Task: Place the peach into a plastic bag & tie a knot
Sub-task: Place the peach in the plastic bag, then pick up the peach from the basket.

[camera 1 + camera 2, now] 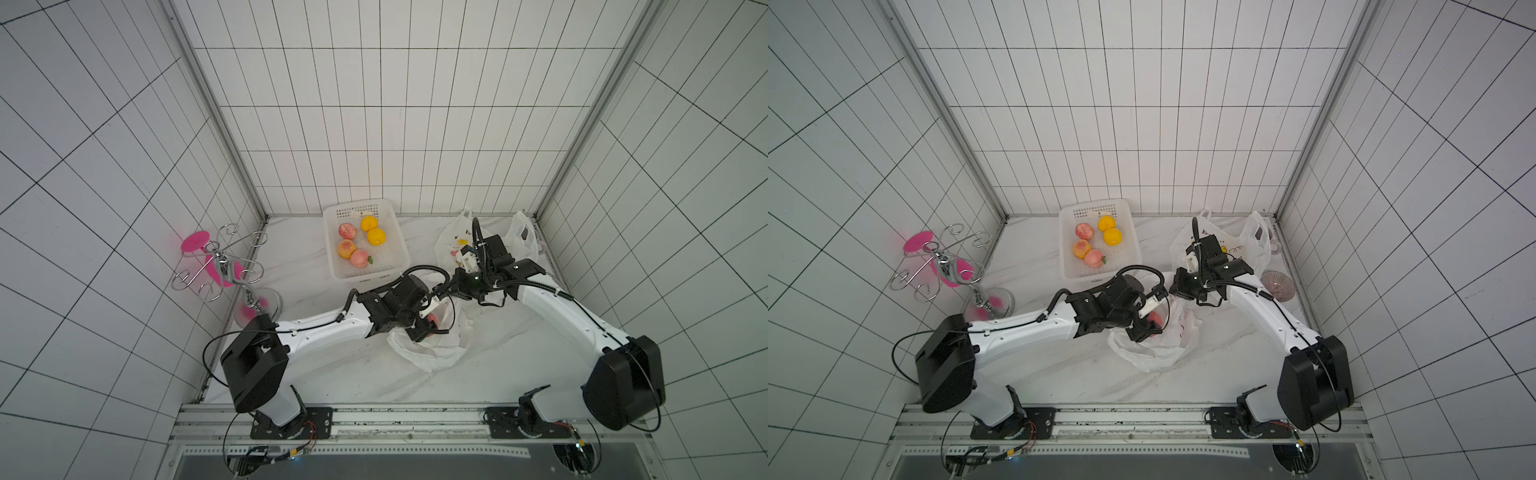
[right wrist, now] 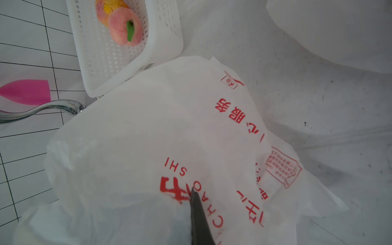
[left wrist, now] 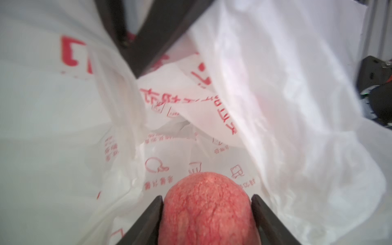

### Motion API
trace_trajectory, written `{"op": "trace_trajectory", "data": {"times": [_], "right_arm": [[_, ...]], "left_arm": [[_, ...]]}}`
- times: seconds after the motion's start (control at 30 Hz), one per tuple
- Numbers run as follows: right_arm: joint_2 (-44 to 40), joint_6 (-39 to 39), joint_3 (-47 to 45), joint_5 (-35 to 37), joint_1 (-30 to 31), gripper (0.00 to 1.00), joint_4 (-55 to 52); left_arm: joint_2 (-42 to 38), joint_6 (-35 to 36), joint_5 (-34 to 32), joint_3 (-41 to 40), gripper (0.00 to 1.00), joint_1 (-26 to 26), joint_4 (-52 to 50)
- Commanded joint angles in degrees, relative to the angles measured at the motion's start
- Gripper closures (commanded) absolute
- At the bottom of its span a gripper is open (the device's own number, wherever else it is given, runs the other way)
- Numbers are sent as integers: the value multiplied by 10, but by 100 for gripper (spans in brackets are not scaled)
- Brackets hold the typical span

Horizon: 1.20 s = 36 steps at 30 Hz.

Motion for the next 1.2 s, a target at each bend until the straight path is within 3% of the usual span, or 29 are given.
{"op": "trace_trajectory", "data": {"times": [0.0, 0.1, 0.23, 0.33, 0.4, 0.53, 0.63, 0.77, 1.17], "right_arm": [[3, 1, 23, -4, -2, 100, 6], [-1, 1, 13, -5, -7, 100, 6], [-2, 2, 8, -7, -9, 100, 7], [0, 2, 8, -12, -11, 100, 7], [-1, 1, 6, -12, -15, 100, 5], [-2, 1, -6, -14, -19, 100, 4], [2, 1, -6, -20, -19, 100, 4], [5, -1, 0, -18, -19, 100, 4], [12, -12, 8, -20, -21, 100, 0]], "left_arm": [[-36, 17, -74, 31, 19, 5, 8], [-93, 3, -62, 43, 15, 13, 6], [-169, -30, 10, 30, 11, 52, 39], [-196, -75, 69, 44, 13, 121, 38], [-191, -108, 67, 50, 16, 187, 38], [-90, -113, -25, 96, 21, 285, -27], [14, -95, -125, 156, 19, 301, -71], [158, -93, -184, 281, 16, 307, -138], [424, -76, -183, 544, 11, 317, -143]]}}
